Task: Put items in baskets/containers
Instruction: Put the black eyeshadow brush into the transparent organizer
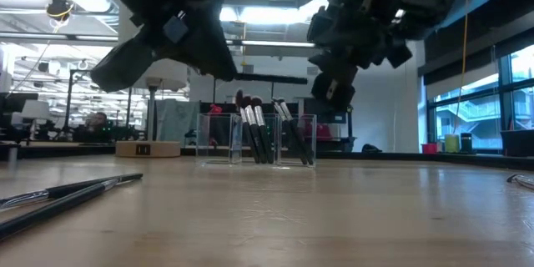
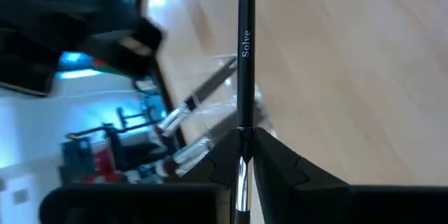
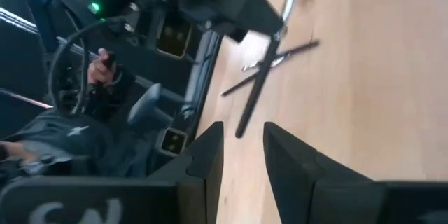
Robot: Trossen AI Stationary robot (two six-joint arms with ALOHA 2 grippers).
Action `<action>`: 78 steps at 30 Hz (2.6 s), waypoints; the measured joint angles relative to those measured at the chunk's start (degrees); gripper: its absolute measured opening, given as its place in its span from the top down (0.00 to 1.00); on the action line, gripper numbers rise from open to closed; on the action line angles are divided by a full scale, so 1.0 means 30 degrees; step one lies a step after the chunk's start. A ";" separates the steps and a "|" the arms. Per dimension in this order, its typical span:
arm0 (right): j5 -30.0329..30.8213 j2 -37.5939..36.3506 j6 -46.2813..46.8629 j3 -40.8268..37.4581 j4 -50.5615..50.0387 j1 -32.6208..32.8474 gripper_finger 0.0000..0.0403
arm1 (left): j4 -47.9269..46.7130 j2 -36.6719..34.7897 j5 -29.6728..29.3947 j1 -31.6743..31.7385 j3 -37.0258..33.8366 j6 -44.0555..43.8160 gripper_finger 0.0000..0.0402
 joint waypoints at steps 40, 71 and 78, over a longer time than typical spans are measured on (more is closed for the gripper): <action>0.3006 0.1678 0.1397 0.0000 0.1971 0.3402 0.53 | 0.8773 0.1020 -0.0792 0.0532 0.0015 0.9470 0.92; 0.3460 0.2270 0.0921 0.0007 0.4365 0.2470 0.92 | 0.8765 0.0984 -0.3077 0.1013 0.0022 0.6624 0.77; 0.6122 -0.0216 -0.2429 0.0053 0.3252 0.0857 0.92 | 0.8612 0.0581 -0.5136 0.1010 0.0015 0.0017 0.57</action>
